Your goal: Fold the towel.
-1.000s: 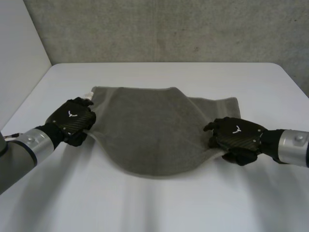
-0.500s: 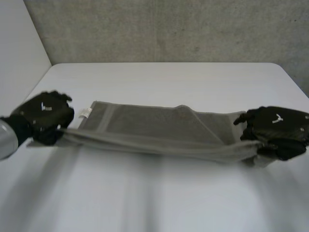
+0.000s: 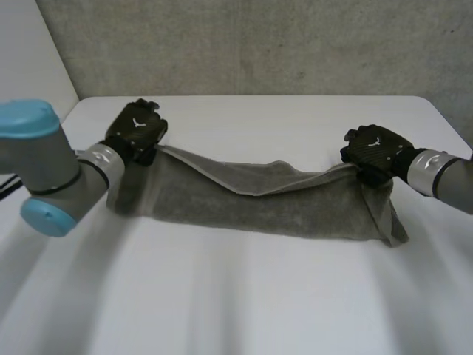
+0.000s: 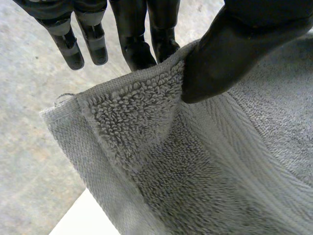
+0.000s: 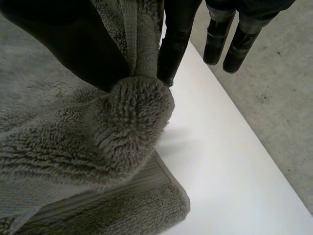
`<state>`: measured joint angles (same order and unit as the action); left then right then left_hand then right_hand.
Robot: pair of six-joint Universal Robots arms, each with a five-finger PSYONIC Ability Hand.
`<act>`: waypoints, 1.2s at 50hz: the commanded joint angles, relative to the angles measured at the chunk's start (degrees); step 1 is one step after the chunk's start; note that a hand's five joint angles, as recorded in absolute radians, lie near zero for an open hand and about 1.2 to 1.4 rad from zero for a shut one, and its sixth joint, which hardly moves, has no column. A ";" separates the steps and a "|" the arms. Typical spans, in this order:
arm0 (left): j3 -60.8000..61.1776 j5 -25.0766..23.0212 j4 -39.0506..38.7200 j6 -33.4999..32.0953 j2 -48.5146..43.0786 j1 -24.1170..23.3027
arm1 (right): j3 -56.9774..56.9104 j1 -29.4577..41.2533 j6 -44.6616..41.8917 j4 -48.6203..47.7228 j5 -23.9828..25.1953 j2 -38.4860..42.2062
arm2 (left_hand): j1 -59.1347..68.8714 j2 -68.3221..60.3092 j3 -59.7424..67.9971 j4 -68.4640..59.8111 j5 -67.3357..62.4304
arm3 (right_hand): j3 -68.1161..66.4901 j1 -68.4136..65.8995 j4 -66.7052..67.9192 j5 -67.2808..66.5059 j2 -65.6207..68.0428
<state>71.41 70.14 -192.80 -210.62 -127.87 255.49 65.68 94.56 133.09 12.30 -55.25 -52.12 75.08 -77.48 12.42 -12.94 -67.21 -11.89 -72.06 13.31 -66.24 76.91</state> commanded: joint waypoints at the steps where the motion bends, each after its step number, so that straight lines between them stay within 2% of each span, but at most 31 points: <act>1: 0.31 0.26 -3.54 -0.32 -4.05 -0.08 | 0.41 0.63 0.51 -4.82 -0.73 3.16 | 4.92 -2.52 -2.42 2.94 -2.79 | 1.89 -4.48 -3.31 -0.30 -0.37; 5: 0.31 0.26 -3.54 -0.41 -4.93 -0.08 | 0.41 0.63 0.60 -6.06 -1.09 4.13 | 4.92 -2.52 -2.42 2.94 -2.79 | 1.89 2.10 -3.31 6.27 -6.94; 7: 0.31 0.26 -3.63 -0.41 -5.11 -0.08 | 0.41 0.63 0.77 -6.67 -1.44 4.66 | 4.92 -2.52 -2.42 2.94 -2.79 | 1.89 16.64 -3.31 20.82 -21.49; 8: 0.31 0.26 -3.63 -0.41 -5.11 -0.08 | 0.41 0.63 0.77 -6.67 -1.44 4.66 | 4.92 -2.52 -2.42 2.94 -2.79 | 1.89 16.73 -3.31 20.90 -21.57; 9: 0.40 0.26 -3.63 -0.41 -5.11 -0.08 | 0.41 0.63 0.77 -6.76 -1.44 4.83 | 4.92 -2.52 -2.42 2.94 -2.79 | 1.89 27.06 -3.31 31.23 -31.90; 10: 0.40 0.26 -3.63 -0.41 -5.11 -0.08 | 0.41 0.63 0.77 -6.76 -1.44 4.83 | 4.92 -2.52 -2.42 2.94 -2.79 | 1.89 27.16 -3.31 31.33 -32.00; 12: 0.49 0.61 -3.63 -0.41 -5.11 -0.08 | 0.41 0.63 0.77 -7.02 -1.52 4.92 | 4.92 -2.52 -2.42 2.94 -2.79 | 1.89 50.09 -3.31 54.27 -54.94; 13: 0.49 0.61 -3.63 -0.41 -5.11 -0.08 | 0.41 0.63 0.77 -7.02 -1.53 4.92 | 4.92 -2.52 -2.42 2.94 -2.79 | 1.89 50.20 -3.31 54.38 -55.05; 15: 0.75 1.40 -4.24 -0.41 -5.02 -0.17 | 0.41 0.63 0.77 -7.29 -1.87 5.18 | -26.70 29.11 -2.42 2.94 28.83 | 1.89 60.26 -3.31 64.43 -65.10; 18: 0.93 1.84 -4.95 -0.41 -5.02 -0.34 | 0.41 0.63 0.77 -7.55 -2.32 5.27 | -34.25 36.65 -2.42 2.94 36.38 | 1.89 62.32 -3.31 66.24 -67.16; 20: 1.01 3.41 -6.44 -0.41 -5.02 -0.60 | 0.41 0.72 0.77 -7.90 -3.37 5.54 | -48.81 51.22 -2.42 2.94 50.94 | 1.89 68.34 -3.31 66.24 -73.18; 22: 1.01 4.21 -7.05 -0.41 -5.02 -0.87 | 0.32 0.72 0.86 -7.99 -3.89 5.71 | -53.88 56.28 -2.42 2.94 56.01 | 1.89 71.20 -3.31 66.24 -76.05; 30: 0.58 6.32 -7.85 -0.94 -5.11 -1.04 | -0.38 0.72 3.32 -9.66 -5.57 6.06 | -57.46 59.87 -2.42 2.94 59.59 | 1.89 70.73 -3.31 66.24 -75.57; 37: 0.31 6.59 -7.85 -1.46 -6.08 -1.04 | -1.69 0.63 14.29 -12.03 -5.13 5.89 | -57.63 60.04 -2.42 2.94 59.76 | 1.89 69.72 -3.31 66.24 -74.56; 40: 0.57 6.59 -7.85 -1.46 -6.16 -1.04 | -2.57 0.63 17.37 -12.03 -5.22 6.06 | -57.63 60.04 -2.42 2.94 59.76 | 1.89 64.36 -3.31 66.24 -69.21; 47: 1.10 6.76 -7.76 -1.46 -5.90 -1.22 | -5.29 0.54 21.24 -12.12 -6.18 7.46 | -57.63 60.04 -2.42 2.94 59.76 | 1.89 62.65 -3.31 66.24 -67.50; 55: 2.95 6.94 -7.59 -1.46 -4.14 -1.84 | -6.71 0.10 18.96 -12.12 -8.29 10.37 | -57.63 60.04 -2.42 2.94 59.76 | 1.89 62.82 -3.31 66.24 -67.66; 60: 4.97 6.85 -7.15 -1.37 -1.59 -1.84 | -4.07 0.54 10.26 -11.77 -11.28 8.70 | -57.63 60.04 -2.42 2.94 59.76 | 1.89 62.99 -3.31 66.24 -67.83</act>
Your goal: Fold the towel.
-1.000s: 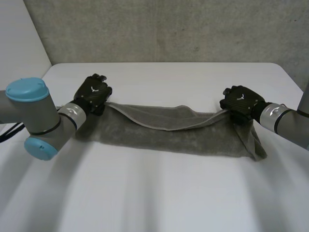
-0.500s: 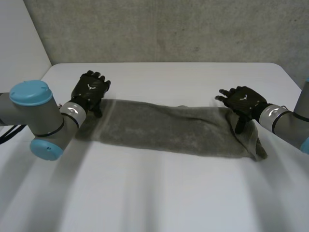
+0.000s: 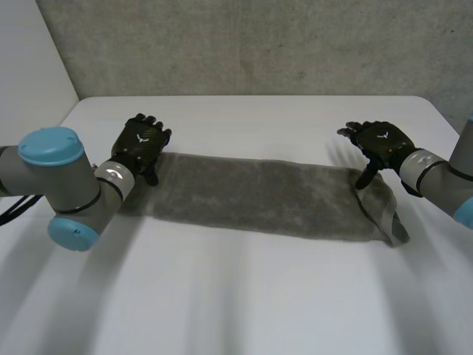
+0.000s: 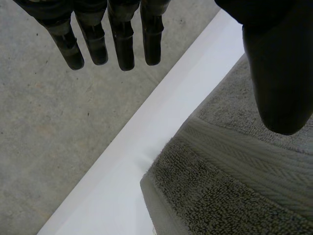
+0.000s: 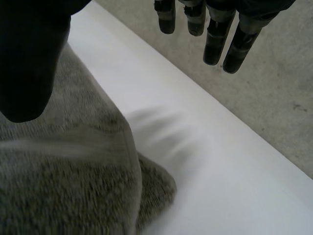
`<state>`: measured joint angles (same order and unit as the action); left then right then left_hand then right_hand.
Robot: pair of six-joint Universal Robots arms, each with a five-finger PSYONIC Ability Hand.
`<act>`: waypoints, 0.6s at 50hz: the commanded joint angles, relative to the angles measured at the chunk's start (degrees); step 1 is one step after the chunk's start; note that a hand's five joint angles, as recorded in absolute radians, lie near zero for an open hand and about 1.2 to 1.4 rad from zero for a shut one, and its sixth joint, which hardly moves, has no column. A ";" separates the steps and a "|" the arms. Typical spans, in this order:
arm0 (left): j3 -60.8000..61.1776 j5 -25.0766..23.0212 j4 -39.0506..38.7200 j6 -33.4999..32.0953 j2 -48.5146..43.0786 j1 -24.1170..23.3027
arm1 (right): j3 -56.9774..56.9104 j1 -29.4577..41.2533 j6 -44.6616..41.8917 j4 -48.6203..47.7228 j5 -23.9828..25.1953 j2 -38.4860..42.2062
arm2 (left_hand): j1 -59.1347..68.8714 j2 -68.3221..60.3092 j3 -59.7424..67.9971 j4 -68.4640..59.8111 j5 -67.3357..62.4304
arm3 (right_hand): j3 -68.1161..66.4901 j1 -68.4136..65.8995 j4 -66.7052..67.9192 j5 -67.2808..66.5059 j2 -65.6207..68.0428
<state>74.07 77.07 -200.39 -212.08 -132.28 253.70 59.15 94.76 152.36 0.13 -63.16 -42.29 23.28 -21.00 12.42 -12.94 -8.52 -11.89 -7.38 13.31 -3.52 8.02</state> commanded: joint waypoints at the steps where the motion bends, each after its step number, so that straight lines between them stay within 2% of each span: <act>1: 3.18 -0.08 0.62 0.26 3.69 0.12 | 3.85 -0.10 -10.23 0.66 -3.72 -2.79 | -5.67 3.39 -2.42 2.94 0.91 | 1.89 -1.69 -3.31 3.52 1.05; 5: 5.38 -0.08 0.88 0.61 5.98 0.04 | 9.12 -0.28 -9.63 2.07 -3.29 -10.25 | -5.67 3.39 -2.42 2.94 0.91 | 1.89 -1.69 -3.31 3.52 1.05; 8: 8.29 -0.08 1.41 0.61 8.44 0.04 | 10.72 -0.90 -8.31 2.42 -2.76 -12.38 | -5.50 3.22 -2.42 2.94 0.74 | 1.89 -1.69 -3.31 3.52 1.05; 13: 12.50 -0.17 2.37 1.31 15.02 -0.05 | 16.59 -3.09 -2.08 2.60 -0.22 -19.40 | -5.67 3.39 -2.42 2.94 0.91 | 1.89 -1.52 -3.31 3.52 0.88; 21: 16.71 -0.17 5.09 4.74 19.51 -0.05 | 23.89 -4.41 -1.27 6.55 2.60 -21.87 | -5.67 3.39 -2.42 2.94 0.91 | 1.89 -2.02 -3.31 3.52 1.38; 30: 19.80 -0.26 5.98 6.85 19.52 -0.14 | 29.26 -5.20 -1.19 3.48 2.08 -21.08 | -5.50 3.22 -2.42 2.94 0.74 | 1.89 -2.70 -3.31 3.44 2.06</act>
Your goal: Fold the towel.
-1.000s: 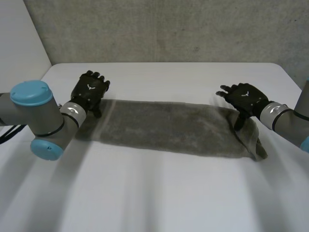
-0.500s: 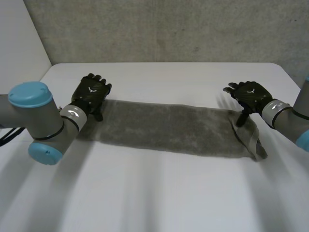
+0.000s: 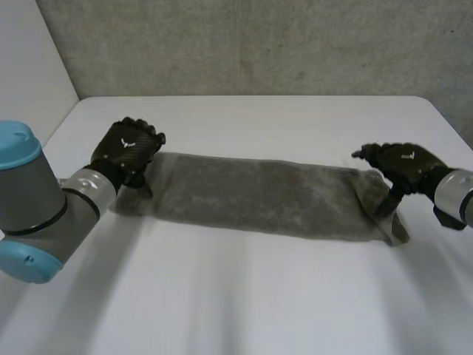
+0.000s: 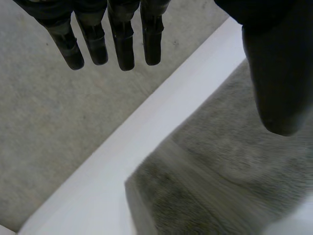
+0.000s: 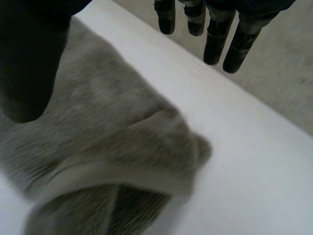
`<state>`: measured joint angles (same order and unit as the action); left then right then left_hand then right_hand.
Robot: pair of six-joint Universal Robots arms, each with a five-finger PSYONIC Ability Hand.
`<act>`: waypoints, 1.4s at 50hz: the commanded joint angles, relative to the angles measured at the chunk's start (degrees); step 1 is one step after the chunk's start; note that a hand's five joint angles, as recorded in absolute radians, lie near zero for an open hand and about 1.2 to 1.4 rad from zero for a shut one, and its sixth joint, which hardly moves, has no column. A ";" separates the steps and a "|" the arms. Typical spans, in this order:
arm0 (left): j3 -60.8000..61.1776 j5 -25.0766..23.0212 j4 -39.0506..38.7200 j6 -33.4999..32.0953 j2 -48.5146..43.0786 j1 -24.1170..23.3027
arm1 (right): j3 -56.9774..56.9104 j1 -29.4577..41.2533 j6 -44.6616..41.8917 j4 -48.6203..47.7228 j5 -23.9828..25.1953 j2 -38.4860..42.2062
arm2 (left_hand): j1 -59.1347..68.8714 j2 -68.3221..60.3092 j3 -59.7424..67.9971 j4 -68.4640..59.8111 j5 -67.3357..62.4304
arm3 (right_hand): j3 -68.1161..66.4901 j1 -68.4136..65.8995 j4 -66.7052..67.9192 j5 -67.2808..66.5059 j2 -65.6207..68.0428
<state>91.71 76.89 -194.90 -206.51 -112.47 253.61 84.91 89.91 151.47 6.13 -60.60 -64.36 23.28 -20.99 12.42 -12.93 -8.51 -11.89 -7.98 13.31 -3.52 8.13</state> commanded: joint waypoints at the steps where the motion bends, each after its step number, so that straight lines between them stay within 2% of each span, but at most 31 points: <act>1: 2.50 -0.07 0.40 1.20 -0.64 -0.13 | 4.03 -0.44 -0.29 -3.83 -0.58 1.17 | -5.50 3.21 -2.42 2.93 0.72 | 1.89 -2.27 -3.31 3.27 2.12; 10: 3.12 -0.07 -0.21 1.29 -1.08 -0.13 | 1.41 -0.79 -1.70 -11.93 -1.19 6.61 | -5.50 3.21 -2.42 2.93 0.72 | 1.89 -2.27 -3.31 3.27 2.12; 19: 3.21 -0.07 -0.30 1.29 -1.17 -0.13 | -5.81 -1.23 -7.85 -12.64 -2.42 8.11 | -5.50 3.21 -2.42 2.93 0.72 | 1.89 -2.27 -3.31 3.27 2.12; 24: 3.47 -0.07 -0.30 1.29 -1.17 -0.22 | -11.69 -1.31 -10.84 -11.67 -5.23 11.98 | -5.50 3.21 -2.42 2.93 0.72 | 1.89 -2.10 -3.31 3.44 1.95; 31: 4.00 -0.07 -0.39 1.29 -1.17 -0.13 | -8.81 -1.49 -11.46 -10.71 -5.94 11.28 | -5.50 3.21 -2.42 2.93 0.72 | 1.89 -1.60 -3.31 3.52 1.45; 34: 4.09 -0.07 -0.30 1.29 -1.17 -0.13 | -5.13 -1.58 -10.93 -9.39 -5.85 7.69 | -5.50 3.21 -2.42 2.93 0.72 | 1.89 -1.43 -3.31 3.52 1.28; 38: 4.09 -0.07 -0.39 1.29 -1.26 -0.13 | 0.68 -1.84 -7.52 -8.24 -5.06 1.62 | -5.50 3.21 -2.42 2.93 0.72 | 1.89 -1.93 -3.31 3.52 1.78; 41: 4.09 -0.07 -0.39 1.29 -1.26 -0.13 | 2.01 -2.11 -5.30 -8.15 -4.88 -0.06 | -5.67 3.38 -2.42 2.93 0.89 | 1.89 -1.94 -3.31 3.52 1.78; 43: 4.09 -0.07 -0.39 1.29 -1.26 -0.13 | 4.46 -4.20 -0.41 -8.15 -4.27 -3.82 | -5.67 3.38 -2.42 2.93 0.89 | 1.89 -2.44 -3.31 3.11 2.28; 48: 4.26 -0.07 -0.39 1.29 -1.26 -0.13 | 8.76 -7.11 5.32 -8.15 -1.47 -7.00 | -5.50 3.21 -2.42 2.93 0.72 | 1.89 -6.12 -3.31 -0.57 5.96; 57: 4.62 -0.07 -0.74 1.29 -1.26 -0.31 | 17.20 -9.49 10.07 -12.97 -1.01 -6.39 | -5.50 3.21 -2.42 2.93 0.72 | 1.89 -12.35 -3.31 -6.80 12.19; 60: 4.62 -0.07 -0.74 1.29 -1.26 -0.31 | 18.10 -9.66 11.48 -13.95 -1.10 -5.69 | -5.67 3.38 -2.42 2.93 0.89 | 1.89 -13.54 -3.31 -8.00 13.39; 65: 5.05 -0.07 -0.74 1.29 -1.17 -0.31 | 19.94 -11.33 18.76 -15.44 -0.75 -3.58 | -5.50 3.21 -2.42 2.93 0.72 | 1.89 -16.74 -3.31 -11.19 16.58; 70: 5.23 -0.07 -0.83 1.29 -1.00 -0.31 | 20.29 -11.95 20.97 -16.94 -1.01 -3.40 | -5.50 3.21 -2.42 2.93 0.72 | 1.89 -18.24 -3.31 -12.70 18.09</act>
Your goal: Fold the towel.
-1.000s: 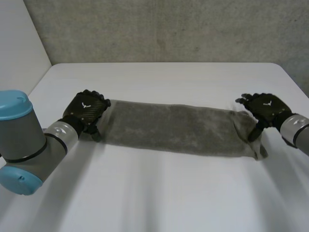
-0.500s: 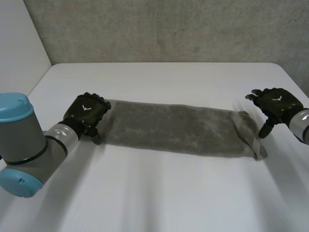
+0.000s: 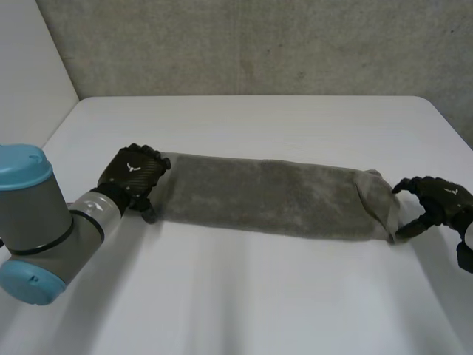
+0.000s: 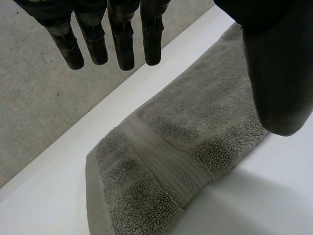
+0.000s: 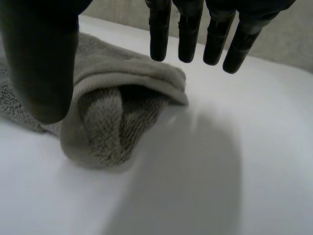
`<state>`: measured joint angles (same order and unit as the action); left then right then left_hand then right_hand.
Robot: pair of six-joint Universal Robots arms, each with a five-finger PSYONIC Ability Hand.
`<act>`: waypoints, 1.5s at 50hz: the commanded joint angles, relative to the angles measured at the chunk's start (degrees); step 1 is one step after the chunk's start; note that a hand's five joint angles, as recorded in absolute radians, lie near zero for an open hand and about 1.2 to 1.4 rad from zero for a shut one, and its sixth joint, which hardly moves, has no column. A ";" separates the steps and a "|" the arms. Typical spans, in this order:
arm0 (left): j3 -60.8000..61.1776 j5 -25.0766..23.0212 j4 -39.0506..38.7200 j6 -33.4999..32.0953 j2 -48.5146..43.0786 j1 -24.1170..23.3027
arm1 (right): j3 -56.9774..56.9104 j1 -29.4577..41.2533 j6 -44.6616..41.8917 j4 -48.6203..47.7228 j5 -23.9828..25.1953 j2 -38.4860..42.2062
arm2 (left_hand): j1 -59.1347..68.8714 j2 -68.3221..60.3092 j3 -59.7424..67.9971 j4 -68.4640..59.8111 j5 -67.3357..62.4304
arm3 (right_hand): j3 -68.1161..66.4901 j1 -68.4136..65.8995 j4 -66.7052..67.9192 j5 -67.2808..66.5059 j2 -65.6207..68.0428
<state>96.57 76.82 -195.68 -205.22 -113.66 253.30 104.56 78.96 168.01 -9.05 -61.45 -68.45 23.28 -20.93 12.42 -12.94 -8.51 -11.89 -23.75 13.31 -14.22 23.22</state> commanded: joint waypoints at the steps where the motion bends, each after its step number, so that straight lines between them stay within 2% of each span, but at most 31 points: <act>1: 0.37 0.00 -0.05 0.00 0.19 0.00 | 0.65 -1.00 4.43 -1.76 -0.16 0.69 | -5.50 3.15 -2.42 2.94 0.73 | 1.89 -2.48 -3.31 -2.01 3.01; 17: 0.55 -0.09 0.04 0.00 0.19 0.00 | 0.56 -0.04 8.21 -5.36 -0.43 3.50 | -5.50 3.15 -2.42 2.94 0.73 | 1.89 -8.03 -3.31 -7.56 8.56; 26: 0.55 0.00 0.03 0.00 0.19 0.00 | -0.84 0.84 8.29 -5.80 -2.18 6.31 | -5.50 3.15 -2.42 2.94 0.73 | 1.89 -8.20 -3.31 -7.73 8.73; 30: 0.72 -0.09 -0.05 0.00 0.37 -0.17 | -1.11 0.84 8.03 -5.80 -2.18 6.49 | -5.67 3.32 -2.42 2.94 0.90 | 1.89 -14.58 -3.31 -14.11 15.11; 33: 0.72 -0.17 -0.05 0.00 0.37 -0.17 | -1.20 0.84 8.03 -5.54 -2.18 6.58 | -5.67 3.32 -2.42 2.94 0.90 | 1.89 -14.42 -3.31 -13.95 14.95; 41: 0.81 -0.09 -0.05 0.00 0.37 -0.17 | 0.03 0.84 7.94 -5.19 -2.01 6.75 | -5.67 3.32 -2.42 2.94 0.90 | 1.89 -9.71 -3.31 -9.24 10.24; 46: 0.90 -0.09 -0.05 0.00 0.45 -0.17 | -0.05 0.67 8.38 -4.14 -1.66 4.74 | -5.67 3.32 -2.42 2.94 0.90 | 1.89 2.71 -3.31 3.18 -2.18; 58: 0.90 -0.09 -0.05 0.00 0.54 -0.17 | 2.66 0.05 8.29 -1.50 0.71 0.52 | -5.67 3.32 -2.42 2.94 0.90 | 1.89 2.90 -3.31 3.37 -2.37; 68: 0.99 -0.09 0.04 0.00 0.54 -0.26 | 3.64 0.23 7.42 -3.17 0.89 1.39 | -5.67 3.32 -2.42 2.94 0.90 | 1.89 -1.47 -3.31 -1.00 2.00; 75: 1.16 -0.17 -0.05 0.00 0.54 -0.17 | 0.65 0.40 7.24 -5.45 0.45 5.17 | -5.67 3.32 -2.42 2.94 0.90 | 1.89 -13.04 -3.31 -12.57 13.57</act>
<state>97.63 76.70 -195.72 -205.22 -113.05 253.10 107.48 79.16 175.42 -13.32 -60.71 -65.55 23.28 -20.87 12.42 -12.94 -8.51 -11.90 -31.07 13.31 -21.25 30.66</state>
